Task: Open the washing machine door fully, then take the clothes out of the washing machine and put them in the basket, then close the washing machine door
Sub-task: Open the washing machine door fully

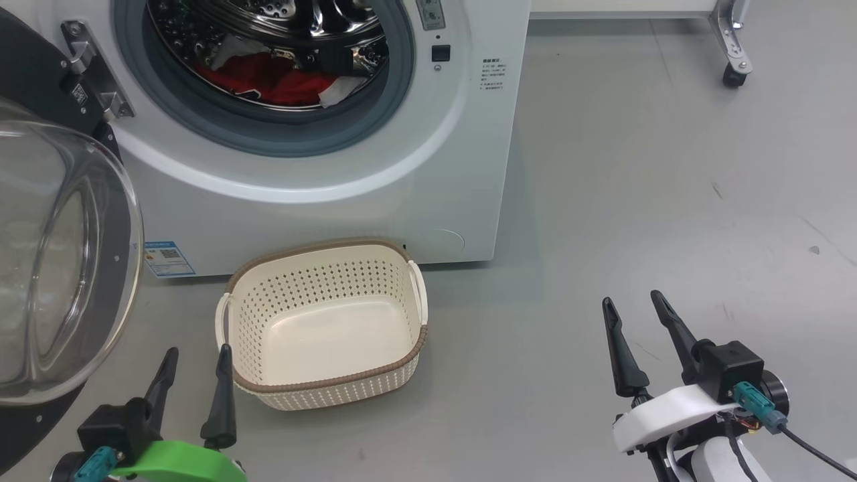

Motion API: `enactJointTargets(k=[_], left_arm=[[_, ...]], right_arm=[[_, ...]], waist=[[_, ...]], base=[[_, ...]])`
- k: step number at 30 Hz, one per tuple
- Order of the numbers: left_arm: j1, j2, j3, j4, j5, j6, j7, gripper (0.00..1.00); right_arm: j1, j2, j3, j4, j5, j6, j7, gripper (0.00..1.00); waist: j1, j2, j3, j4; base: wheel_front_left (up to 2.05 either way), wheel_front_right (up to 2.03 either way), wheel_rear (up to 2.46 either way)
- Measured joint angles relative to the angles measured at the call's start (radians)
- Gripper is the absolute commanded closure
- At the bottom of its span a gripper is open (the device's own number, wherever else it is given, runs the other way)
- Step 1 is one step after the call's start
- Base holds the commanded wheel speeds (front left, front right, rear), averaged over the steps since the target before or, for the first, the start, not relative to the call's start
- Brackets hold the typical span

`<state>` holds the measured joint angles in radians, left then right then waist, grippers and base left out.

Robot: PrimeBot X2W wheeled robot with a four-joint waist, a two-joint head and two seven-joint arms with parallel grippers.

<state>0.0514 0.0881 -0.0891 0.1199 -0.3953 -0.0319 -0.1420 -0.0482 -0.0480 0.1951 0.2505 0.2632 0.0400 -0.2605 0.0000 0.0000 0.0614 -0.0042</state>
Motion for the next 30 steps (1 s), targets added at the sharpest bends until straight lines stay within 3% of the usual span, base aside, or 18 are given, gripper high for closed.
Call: enactJointTargets(k=[30], left_arm=[[0.015, 0.0, -0.023, -0.049, 0.011, 0.009, 0.037, 0.0]], right_arm=[[0.017, 0.002, 0.0, -0.03, 0.0, -0.025, 0.0, 0.0]], waist=[[0.0, 0.0, 0.001, -0.031]], base=[[0.0, 0.0, 0.0]])
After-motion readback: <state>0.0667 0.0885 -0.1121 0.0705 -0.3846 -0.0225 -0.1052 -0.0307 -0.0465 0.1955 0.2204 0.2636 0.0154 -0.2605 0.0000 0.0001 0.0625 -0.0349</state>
